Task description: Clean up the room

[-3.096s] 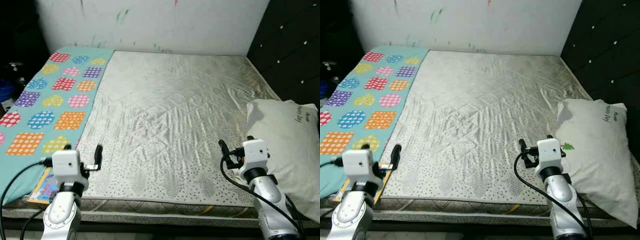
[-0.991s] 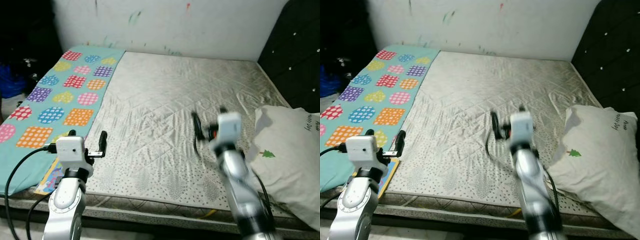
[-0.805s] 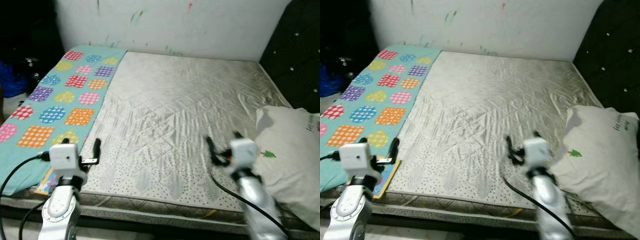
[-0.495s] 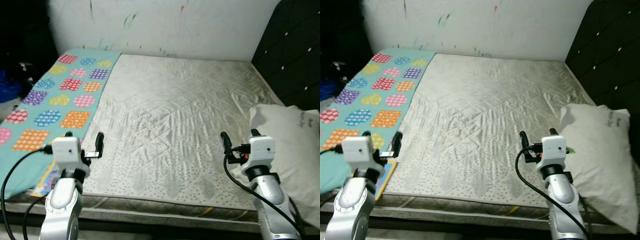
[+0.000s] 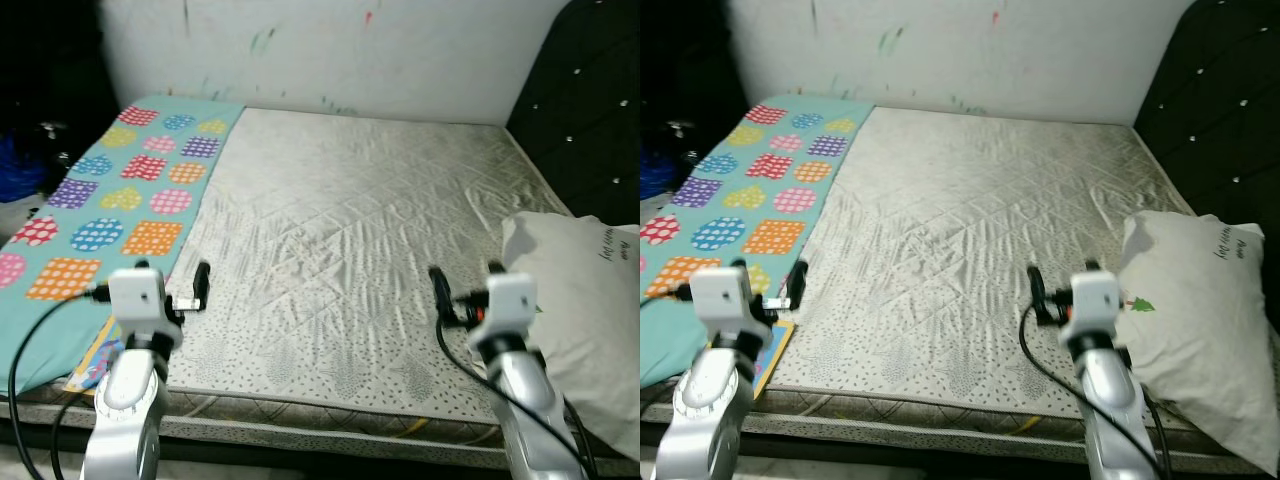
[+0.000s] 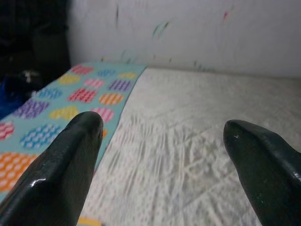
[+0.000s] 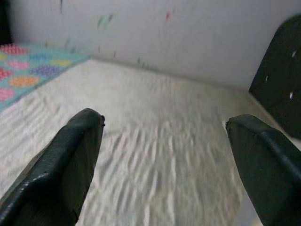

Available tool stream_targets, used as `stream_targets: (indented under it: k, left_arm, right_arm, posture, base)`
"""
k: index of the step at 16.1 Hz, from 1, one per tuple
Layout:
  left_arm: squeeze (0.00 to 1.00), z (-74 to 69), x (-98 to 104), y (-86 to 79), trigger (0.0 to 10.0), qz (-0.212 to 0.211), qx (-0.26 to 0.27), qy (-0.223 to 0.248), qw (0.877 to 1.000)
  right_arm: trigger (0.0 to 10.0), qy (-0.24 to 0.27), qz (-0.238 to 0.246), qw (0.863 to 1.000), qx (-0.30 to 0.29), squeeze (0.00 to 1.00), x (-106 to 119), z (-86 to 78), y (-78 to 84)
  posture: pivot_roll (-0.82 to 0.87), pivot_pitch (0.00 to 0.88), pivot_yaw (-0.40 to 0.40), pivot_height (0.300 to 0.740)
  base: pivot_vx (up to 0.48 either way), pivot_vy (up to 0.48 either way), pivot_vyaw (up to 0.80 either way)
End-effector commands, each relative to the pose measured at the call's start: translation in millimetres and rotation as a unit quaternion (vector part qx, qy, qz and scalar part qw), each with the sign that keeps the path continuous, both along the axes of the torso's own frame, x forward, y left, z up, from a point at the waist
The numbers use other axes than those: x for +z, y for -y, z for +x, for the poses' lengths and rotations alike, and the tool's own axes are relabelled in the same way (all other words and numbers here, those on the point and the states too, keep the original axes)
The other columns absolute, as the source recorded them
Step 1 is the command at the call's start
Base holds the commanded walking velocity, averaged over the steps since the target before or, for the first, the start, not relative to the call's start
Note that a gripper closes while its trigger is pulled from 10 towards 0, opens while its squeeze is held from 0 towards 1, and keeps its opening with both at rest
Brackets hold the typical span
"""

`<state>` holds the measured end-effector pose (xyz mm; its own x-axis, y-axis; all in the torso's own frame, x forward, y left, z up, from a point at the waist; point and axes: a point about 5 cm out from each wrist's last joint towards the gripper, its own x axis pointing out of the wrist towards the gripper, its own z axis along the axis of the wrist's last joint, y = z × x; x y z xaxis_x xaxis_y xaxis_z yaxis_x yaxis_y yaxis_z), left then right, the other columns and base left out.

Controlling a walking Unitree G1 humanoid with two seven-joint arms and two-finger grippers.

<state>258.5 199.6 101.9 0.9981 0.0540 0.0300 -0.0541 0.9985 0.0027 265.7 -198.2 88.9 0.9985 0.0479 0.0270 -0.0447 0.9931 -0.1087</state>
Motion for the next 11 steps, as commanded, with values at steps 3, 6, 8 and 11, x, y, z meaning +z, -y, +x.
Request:
stream_targets:
  k: [3, 6, 8, 11]
  left_arm:
    - [0.00, -3.7, 1, 2.4, 10.0, -0.002, 0.000, 0.003, 1.000]
    - [0.00, -5.5, 0, 3.6, 10.0, -0.003, 0.000, 0.002, 1.000]
    - [0.00, -7.2, 0, 3.6, 10.0, -0.003, -0.003, -0.001, 1.000]
    - [0.00, -5.8, 0, 4.8, 10.0, -0.003, -0.008, -0.004, 1.000]
  right_arm:
    - [10.0, -0.061, -0.017, 0.998, -0.021, 0.00, -23, -12.0, 23.0]
    - [10.0, -0.061, -0.030, 0.997, -0.029, 0.00, -20, -19.4, 37.1]
    - [10.0, -0.074, -0.046, 0.996, -0.032, 0.00, -22, -41.6, 55.8]
    - [10.0, -0.056, -0.040, 0.997, -0.026, 0.00, -11, -45.8, 55.2]
  posture:
    - [-0.04, 0.000, -0.037, 0.740]
    - [-0.05, 0.005, -0.036, 0.740]
    - [-0.05, 0.017, -0.031, 0.740]
    - [-0.06, 0.028, -0.024, 0.740]
  base:
    - [0.000, 0.000, 0.00]
    - [0.000, 0.000, 0.00]
    - [0.000, 0.000, 0.00]
    - [0.000, 0.000, 0.00]
